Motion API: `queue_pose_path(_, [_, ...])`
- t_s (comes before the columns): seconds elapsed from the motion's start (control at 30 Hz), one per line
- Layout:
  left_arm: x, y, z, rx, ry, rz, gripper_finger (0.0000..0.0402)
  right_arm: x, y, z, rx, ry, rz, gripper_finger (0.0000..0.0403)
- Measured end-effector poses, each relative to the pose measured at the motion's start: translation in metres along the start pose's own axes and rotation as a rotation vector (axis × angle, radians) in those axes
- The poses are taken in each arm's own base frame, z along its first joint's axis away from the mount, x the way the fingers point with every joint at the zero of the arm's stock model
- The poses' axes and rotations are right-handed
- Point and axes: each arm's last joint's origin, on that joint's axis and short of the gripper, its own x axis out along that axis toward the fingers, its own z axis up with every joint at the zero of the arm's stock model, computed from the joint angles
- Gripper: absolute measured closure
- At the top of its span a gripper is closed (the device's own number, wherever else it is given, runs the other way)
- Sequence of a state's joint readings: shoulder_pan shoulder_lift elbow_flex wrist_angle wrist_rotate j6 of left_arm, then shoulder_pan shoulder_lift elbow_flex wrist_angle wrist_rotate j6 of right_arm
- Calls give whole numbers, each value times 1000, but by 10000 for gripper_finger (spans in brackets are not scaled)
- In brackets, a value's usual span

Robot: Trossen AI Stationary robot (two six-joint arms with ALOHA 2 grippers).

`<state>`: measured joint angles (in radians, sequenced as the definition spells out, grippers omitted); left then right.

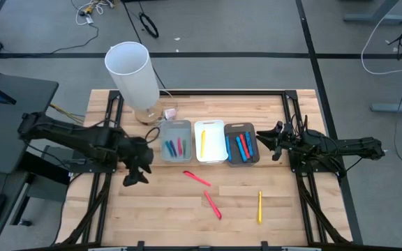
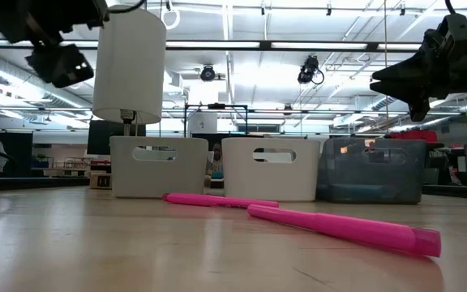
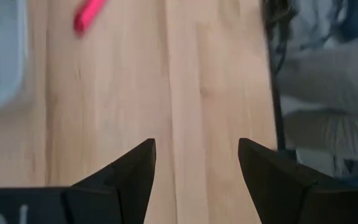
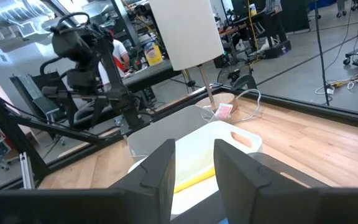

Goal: Pick & Place Markers
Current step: Put the yellow highlighter pen into the white bin

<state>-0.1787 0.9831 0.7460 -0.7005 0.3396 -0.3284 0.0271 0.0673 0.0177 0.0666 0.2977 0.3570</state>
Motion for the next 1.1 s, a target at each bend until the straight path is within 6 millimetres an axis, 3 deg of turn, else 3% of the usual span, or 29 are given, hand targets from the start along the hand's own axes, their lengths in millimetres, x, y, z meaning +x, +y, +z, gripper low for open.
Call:
queue_pose_path(0.3, [-9, 14, -26, 38, -255, 120, 168, 0, 0, 0, 0, 0, 0, 292])
queue_pose_path(0.7, [-28, 28, -56, 132, -794, 286, 168, 0, 0, 0, 0, 0, 0, 292])
queue_pose_path(1.1, [-24, 47, -92, 87, -1088, 374, 168, 0, 0, 0, 0, 0, 0, 292])
